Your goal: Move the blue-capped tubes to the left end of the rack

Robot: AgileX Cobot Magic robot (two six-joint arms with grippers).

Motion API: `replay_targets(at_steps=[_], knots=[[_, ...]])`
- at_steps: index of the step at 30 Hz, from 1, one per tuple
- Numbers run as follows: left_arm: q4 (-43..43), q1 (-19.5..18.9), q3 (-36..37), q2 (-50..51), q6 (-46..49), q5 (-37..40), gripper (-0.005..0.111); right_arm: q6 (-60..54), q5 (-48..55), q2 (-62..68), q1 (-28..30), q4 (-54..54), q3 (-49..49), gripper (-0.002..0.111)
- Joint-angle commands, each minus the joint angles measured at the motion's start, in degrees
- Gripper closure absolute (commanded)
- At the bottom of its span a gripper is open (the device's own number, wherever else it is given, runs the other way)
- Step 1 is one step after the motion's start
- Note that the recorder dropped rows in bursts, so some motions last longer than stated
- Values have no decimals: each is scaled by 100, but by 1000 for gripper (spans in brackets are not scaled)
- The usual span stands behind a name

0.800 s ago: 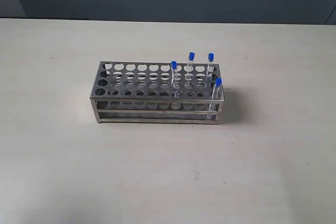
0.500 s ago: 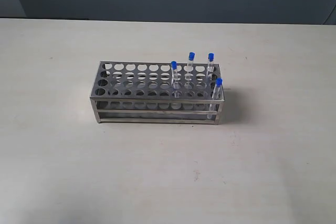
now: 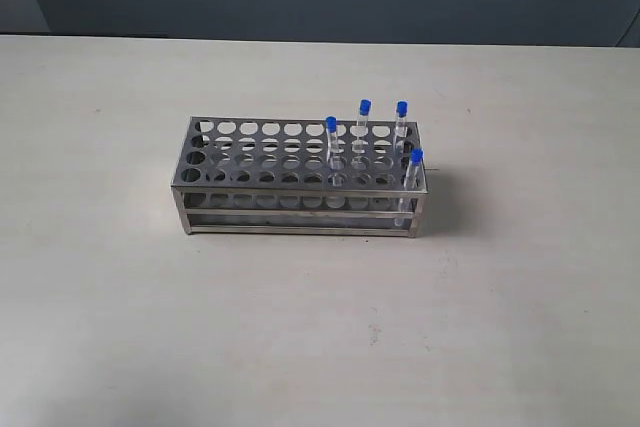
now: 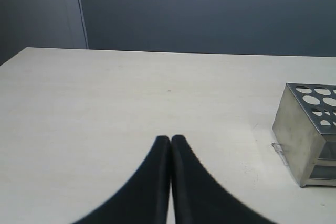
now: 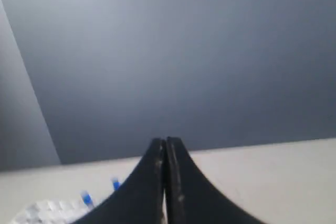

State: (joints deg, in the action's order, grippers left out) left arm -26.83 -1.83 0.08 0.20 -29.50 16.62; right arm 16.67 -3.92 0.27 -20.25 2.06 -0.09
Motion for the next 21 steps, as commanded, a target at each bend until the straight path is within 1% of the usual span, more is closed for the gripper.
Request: replay_targets(at_steps=[1, 5, 7, 11, 15, 21], knots=[[-2, 22, -8, -20, -10, 2, 106, 495, -1699, -27, -34, -942, 9, 108], [-2, 22, -8, -20, -10, 2, 106, 495, -2714, -27, -34, -1233, 9, 108], [-2, 22, -8, -20, -10, 2, 106, 577, -3021, -27, -34, -1514, 9, 108], [-2, 22, -8, -20, -10, 2, 106, 799, -3223, -27, -34, -1947, 9, 108], [-2, 22, -8, -20, -10, 2, 106, 840, -3299, -27, -34, -1948, 9, 108], [-2, 22, -8, -20, -10, 2, 106, 840, -3862, -27, -34, -2345, 9, 108]])
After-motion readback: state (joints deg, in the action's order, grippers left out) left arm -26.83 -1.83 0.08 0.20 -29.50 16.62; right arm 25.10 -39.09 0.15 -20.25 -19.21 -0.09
